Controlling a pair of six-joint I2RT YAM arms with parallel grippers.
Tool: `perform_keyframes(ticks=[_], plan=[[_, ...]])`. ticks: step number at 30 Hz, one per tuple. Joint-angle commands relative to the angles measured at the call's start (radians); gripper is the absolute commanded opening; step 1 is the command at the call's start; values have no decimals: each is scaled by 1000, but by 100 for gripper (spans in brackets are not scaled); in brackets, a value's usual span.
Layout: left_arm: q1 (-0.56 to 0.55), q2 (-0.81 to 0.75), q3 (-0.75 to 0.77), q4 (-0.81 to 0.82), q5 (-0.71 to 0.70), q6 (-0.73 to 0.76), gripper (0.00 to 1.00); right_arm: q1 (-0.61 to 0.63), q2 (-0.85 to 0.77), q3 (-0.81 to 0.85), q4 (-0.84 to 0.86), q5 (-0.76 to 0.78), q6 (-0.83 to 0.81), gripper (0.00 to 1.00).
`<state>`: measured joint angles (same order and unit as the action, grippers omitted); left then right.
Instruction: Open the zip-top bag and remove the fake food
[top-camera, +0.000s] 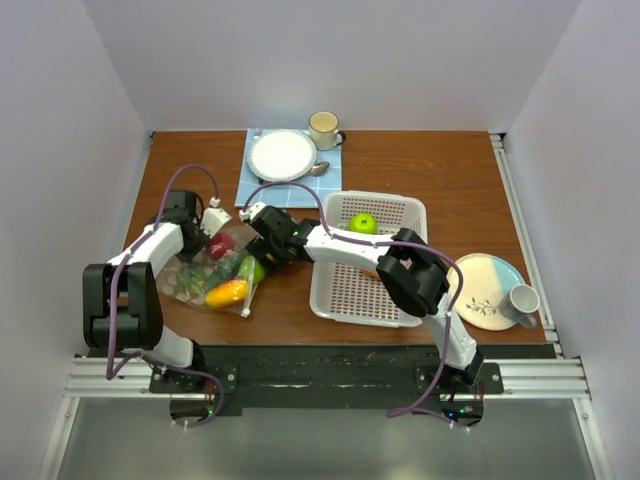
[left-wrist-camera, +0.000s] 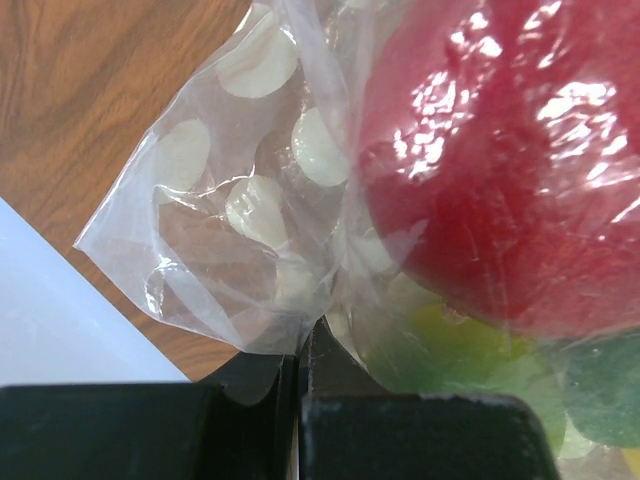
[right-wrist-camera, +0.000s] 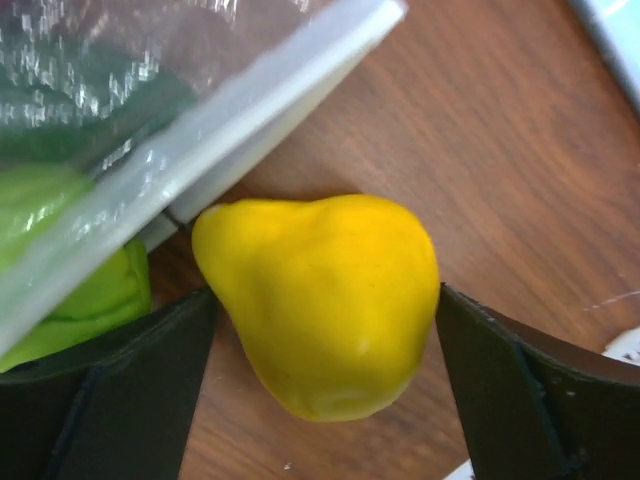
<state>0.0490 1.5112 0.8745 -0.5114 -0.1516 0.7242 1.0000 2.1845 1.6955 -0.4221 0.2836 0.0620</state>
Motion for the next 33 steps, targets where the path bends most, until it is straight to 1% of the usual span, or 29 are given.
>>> perform_keyframes(ticks=[1,2,3,5,6,8,9,11,12,14,16,21,22,23,25,26,27,29,33], plan=[[22,-19,3,16,-5,29,0,-1,-31,9,-7,-55,38,70],[22,-20,9,13,0,29,0,-3,-46,7,-10,-55,41,64],[20,-23,14,1,4,26,0,-3,-63,0,-10,-52,47,55],[20,-25,44,-21,29,12,0,-4,-104,-26,-3,-38,50,50],[20,-26,58,-51,41,4,0,-4,-161,-36,-3,-29,50,46],[18,-28,110,-87,84,-23,0,-12,-228,-66,2,1,50,44],[18,-28,148,-119,98,-34,0,-20,-292,-77,3,14,55,44],[15,-34,190,-156,144,-67,0,-47,-371,-137,9,44,76,44],[11,-40,234,-200,153,-77,0,-60,-444,-161,14,54,84,44],[5,-52,271,-234,214,-95,0,-89,-508,-252,26,95,97,44],[-11,-72,308,-268,233,-108,0,-127,-592,-348,45,141,110,43],[-35,-89,350,-312,230,-115,0,-179,-643,-492,-3,222,166,42],[-38,-91,354,-315,225,-115,0,-190,-650,-516,2,226,176,44],[-40,-94,359,-325,215,-117,0,-198,-651,-536,3,229,189,56],[-41,-95,373,-332,207,-120,0,-213,-648,-566,-4,233,202,74],[-40,-95,377,-338,202,-121,0,-213,-643,-569,-4,233,202,90],[-40,-95,373,-337,201,-123,0,-213,-641,-562,-6,226,199,98],[-73,-86,351,-323,181,-124,0,-215,-640,-542,-15,223,196,99],[-80,-80,271,-268,109,-118,0,-192,-663,-464,-27,236,157,99]])
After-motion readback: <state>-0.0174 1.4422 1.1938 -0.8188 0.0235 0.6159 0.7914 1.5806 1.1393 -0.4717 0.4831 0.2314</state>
